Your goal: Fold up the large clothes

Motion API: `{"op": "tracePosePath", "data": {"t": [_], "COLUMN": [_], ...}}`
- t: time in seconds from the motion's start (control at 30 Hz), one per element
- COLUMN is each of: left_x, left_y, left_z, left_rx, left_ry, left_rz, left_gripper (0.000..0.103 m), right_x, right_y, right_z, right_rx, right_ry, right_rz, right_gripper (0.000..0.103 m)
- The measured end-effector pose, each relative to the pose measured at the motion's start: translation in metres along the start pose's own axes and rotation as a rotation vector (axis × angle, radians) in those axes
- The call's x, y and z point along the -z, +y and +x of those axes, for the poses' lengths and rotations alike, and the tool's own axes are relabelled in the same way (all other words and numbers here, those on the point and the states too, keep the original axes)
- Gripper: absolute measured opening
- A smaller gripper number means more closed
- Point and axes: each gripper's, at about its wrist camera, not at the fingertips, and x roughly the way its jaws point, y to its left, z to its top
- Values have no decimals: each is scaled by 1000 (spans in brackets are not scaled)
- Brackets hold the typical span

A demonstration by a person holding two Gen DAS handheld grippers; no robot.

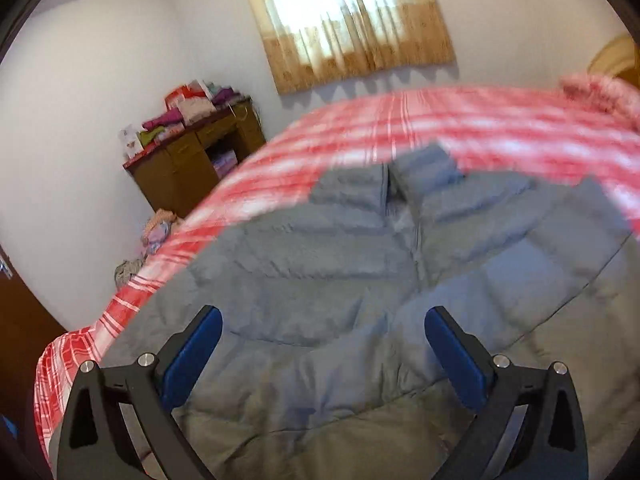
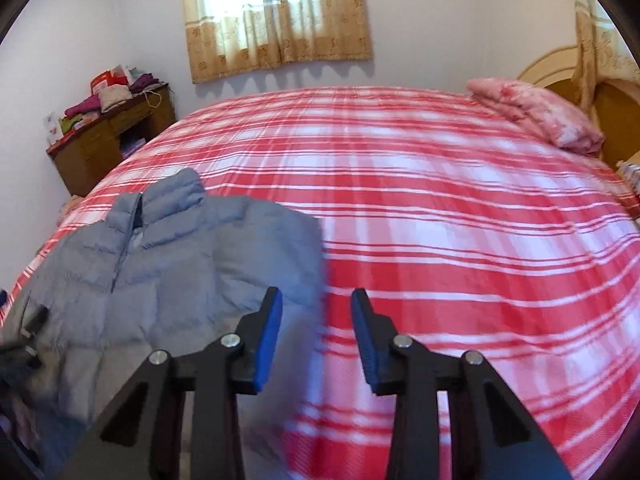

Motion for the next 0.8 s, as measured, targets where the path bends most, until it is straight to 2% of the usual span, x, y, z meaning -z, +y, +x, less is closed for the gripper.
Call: {"op": "tracePosePath", "data": {"t": [0.1,0.17,0.37,0.8], "left_x": [16,22,30,34], "left_y": [-11,-9,-7,-2], "left_z": [28,35,39,48], "left_rx": [-32,-22,13,83], "left_ry": [60,73,104,151], "left_rz": [24,5,-10,-62], "left_gripper": [102,102,102,102], "right_x": [11,24,35,38], "right_y": [16,23,17,35], "right_z": [22,33,40,47], "right_rx": [-18,-6,-19,55], "right_ry": [32,57,83,100], "right_rz": [-31,-57,-48,-137], "right_gripper": [39,39,39,39]}}
